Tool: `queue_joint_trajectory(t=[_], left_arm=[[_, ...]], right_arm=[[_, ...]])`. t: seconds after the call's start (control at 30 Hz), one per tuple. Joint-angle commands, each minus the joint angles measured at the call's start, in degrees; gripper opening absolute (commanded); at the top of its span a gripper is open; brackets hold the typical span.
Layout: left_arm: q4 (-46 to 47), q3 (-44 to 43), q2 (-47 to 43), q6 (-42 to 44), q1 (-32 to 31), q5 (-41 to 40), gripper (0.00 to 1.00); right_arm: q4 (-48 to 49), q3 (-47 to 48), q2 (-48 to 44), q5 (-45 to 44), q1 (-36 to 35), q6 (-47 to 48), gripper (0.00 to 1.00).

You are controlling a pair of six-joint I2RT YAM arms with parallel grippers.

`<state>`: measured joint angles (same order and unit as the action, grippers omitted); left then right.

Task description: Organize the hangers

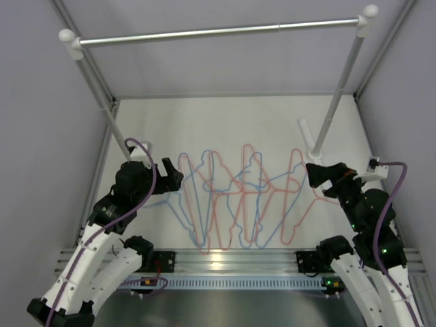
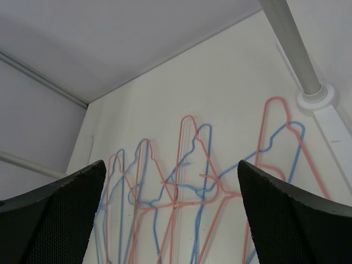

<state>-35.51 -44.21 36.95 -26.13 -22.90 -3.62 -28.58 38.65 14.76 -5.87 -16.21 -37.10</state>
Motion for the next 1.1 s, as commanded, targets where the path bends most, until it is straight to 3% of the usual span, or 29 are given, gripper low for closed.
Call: queue_joint_trajectory(t=[0.0,0.07,0.43,0.5,0.53,0.73,1.07], left_arm=[[1.3,0.1,-0.1,-3.6,0.0,-6.2,0.98],[-0.8,-0.8,0.5,-4.8,0.0,-9.7,0.98],[-0.8,-6.1,6.7,-5.8,-1.4,-0.9,0.98],[0.0,-7.7,9.9,-7.4,-7.1,-3.9,0.98],[0.6,-8.2,11.1,-8.2,-9.8,-9.5,0.98],[3.6,-15.3,28.7,-13.9,-38.0,-31.0,0.98],[8.1,-34.3,61.5,-12.2,-55.2,-39.3,0.92]], right_arm=[[-1.4,1.0,0.2,0.2,0.6,-0.2,0.99],[-2.1,1.8,0.6,0.0,0.6,-0.3,0.99],[-4.9,4.6,4.8,1.7,0.6,-1.0,0.99],[-5.2,5.5,5.7,1.4,0.6,-1.0,0.99],[-5.3,6.3,6.0,1.0,0.7,-0.9,0.99],[-8.2,9.3,7.6,-1.2,0.6,-0.6,0.99],[-16.1,17.1,6.3,-7.0,0.6,-0.1,0.99]])
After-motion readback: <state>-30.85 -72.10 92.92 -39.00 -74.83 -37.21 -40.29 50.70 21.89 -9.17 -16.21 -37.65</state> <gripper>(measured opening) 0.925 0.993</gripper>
